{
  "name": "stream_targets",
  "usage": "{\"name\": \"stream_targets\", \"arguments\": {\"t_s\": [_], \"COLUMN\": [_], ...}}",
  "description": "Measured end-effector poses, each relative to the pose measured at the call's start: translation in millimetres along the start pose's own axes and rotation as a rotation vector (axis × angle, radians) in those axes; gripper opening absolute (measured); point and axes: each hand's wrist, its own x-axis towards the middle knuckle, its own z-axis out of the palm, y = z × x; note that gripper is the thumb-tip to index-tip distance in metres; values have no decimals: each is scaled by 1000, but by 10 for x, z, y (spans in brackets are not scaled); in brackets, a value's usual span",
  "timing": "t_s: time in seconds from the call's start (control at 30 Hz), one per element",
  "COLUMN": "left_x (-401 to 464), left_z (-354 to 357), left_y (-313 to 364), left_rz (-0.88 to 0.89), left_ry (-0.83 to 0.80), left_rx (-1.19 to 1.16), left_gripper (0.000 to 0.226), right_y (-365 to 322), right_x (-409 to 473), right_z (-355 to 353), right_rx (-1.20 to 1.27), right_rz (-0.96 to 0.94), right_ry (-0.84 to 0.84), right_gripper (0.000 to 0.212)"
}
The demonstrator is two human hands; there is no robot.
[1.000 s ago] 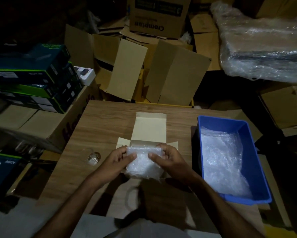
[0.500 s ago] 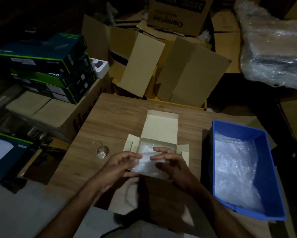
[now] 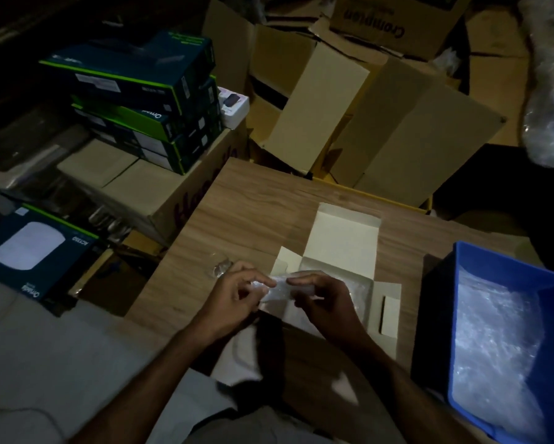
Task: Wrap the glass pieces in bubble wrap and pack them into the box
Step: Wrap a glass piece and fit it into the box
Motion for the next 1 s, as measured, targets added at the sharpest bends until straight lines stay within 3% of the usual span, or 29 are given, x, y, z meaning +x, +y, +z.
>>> {"name": "stream_targets", "arguments": {"t_s": [0.23,0.3,0.4,0.57,0.63,0.77,0.9,1.0], "left_x": [139,173,220,287,300,336,369,350], "left_z": [-621,-777,-878,-815,-823,-873,-881,-840], "left_y": [-400,-600,-848,-1034,-1058,-1043,-919,-776], "left_rz": [-33,-65,-203,-252,-222,-123,-49,47], "left_ry": [262,307,211,127,111,32,25,-26], "left_rx": [133,238,256,-68,-95,-21,194,243], "left_gripper": [41,69,101,62,56,58,69,73], "right_y": [127,154,168,115,86,49,-121,-252], "right_x": [392,528,690,821,854,894,836,816], "right_z": [377,438,579,868,956,983,892,843], "right_rx": [-113,-167,-264,-273,-316,-448,-797,-722], "right_rz": [-84,-157,-192,-139,-114,55,-148,-149], "right_ry": [51,76,84,29,-48,-171,-312,-375], "right_gripper": [32,31,32,28,23,22,30,39]}}
